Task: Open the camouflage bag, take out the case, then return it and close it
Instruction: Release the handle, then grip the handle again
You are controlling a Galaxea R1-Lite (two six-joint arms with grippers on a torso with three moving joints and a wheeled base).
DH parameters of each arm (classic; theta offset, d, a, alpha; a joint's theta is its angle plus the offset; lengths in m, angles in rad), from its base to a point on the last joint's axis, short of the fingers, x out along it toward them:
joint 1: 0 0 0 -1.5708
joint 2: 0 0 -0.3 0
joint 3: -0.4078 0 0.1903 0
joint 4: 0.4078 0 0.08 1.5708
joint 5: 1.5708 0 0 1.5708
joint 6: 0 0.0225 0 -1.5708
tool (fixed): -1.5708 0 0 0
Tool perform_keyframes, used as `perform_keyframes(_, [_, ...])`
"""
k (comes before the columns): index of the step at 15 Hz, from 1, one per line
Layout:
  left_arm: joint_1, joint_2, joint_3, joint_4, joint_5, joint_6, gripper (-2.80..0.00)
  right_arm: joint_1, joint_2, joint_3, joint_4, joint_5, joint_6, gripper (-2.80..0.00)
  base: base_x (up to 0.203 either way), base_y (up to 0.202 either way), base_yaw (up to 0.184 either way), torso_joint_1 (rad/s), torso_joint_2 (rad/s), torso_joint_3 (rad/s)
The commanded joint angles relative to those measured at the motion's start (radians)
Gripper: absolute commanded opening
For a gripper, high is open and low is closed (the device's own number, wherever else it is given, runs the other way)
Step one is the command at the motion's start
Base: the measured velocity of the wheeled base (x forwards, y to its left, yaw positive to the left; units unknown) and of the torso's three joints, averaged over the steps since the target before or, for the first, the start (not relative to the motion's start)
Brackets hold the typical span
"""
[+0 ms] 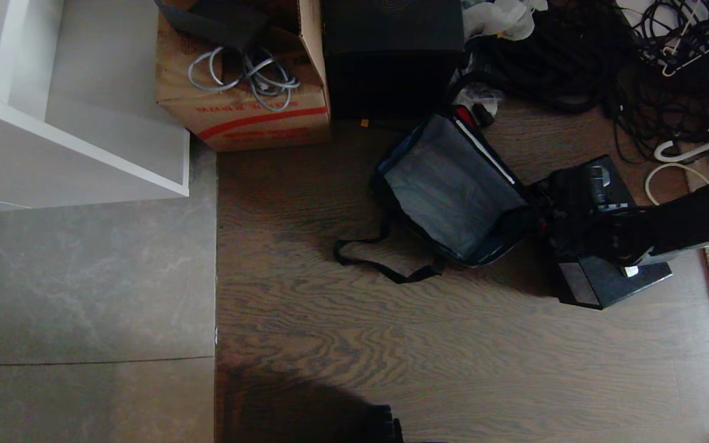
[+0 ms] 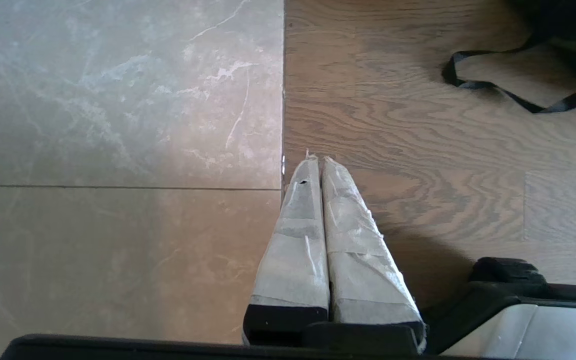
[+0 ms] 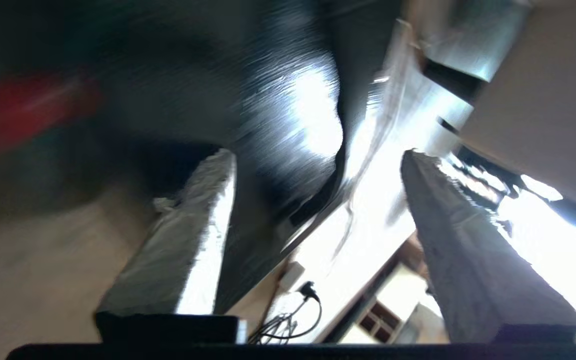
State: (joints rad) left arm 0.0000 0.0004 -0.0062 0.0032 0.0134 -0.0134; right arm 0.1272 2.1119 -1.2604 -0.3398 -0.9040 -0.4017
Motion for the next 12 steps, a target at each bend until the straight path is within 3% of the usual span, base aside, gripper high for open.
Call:
perform_keyframes(1, [0.0,0.0,0.0,0.0,0.0,0.0,-2.8,0.01,-0.063,0.057,0.004,0.022,-0.001,0.0,0.0,0.0,0.0,0.0,0.0,0.0])
perform_keyframes(8, [0.0,0.0,0.0,0.0,0.0,0.0,-2.8,0.033,-0.355,0.172,0.082,0.037,-0.021,0.0,0.0,0.0,0.0,0.0,0.0,0.0])
perform_keyframes(9, [0.0,0.0,0.0,0.0,0.0,0.0,-2.8,0.039,-0.414,0.193,0.106,0.042,-0.026,-2.8,0.0,0.0,0.0,0.0,0.0,0.0])
perform_keyframes(12, [0.0,0.0,0.0,0.0,0.0,0.0,-2.8,0.055,-0.622,0.267,0.194,0.074,-0.049,-2.8,0.0,0.0,0.0,0.0,0.0,0.0])
